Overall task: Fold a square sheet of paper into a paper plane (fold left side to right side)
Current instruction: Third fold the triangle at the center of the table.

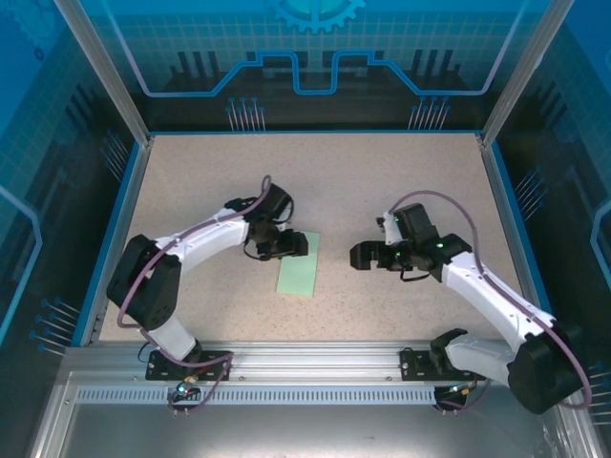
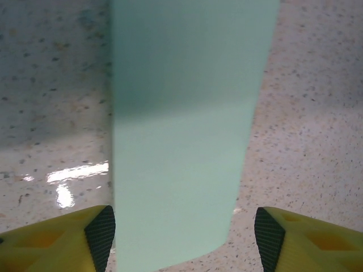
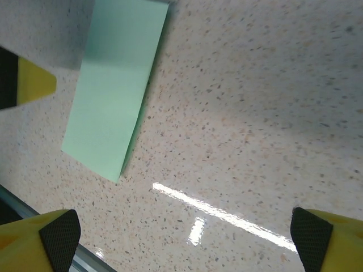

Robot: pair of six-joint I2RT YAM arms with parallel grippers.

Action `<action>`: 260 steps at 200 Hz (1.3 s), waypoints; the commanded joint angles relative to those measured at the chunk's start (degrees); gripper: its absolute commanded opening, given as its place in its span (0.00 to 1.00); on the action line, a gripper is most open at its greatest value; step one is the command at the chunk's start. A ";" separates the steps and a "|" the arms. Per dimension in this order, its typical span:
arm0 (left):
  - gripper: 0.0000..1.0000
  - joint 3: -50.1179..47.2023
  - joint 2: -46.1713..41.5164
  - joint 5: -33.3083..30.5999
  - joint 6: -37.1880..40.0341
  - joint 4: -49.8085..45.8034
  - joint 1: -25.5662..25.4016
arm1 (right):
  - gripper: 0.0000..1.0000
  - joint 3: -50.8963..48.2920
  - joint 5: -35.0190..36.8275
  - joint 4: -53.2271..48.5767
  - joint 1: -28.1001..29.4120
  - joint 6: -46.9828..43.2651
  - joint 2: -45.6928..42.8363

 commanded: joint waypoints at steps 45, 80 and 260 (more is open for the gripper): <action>0.67 -6.15 4.81 13.02 -1.63 12.48 3.73 | 0.99 1.89 4.19 1.62 3.32 0.96 0.21; 0.59 -6.78 6.34 14.15 -2.33 14.13 3.69 | 0.99 0.87 3.45 2.22 3.32 0.14 -1.20; 0.06 -8.81 3.45 19.34 -9.85 18.93 -0.30 | 0.98 -13.30 42.10 32.50 42.31 -33.17 -0.75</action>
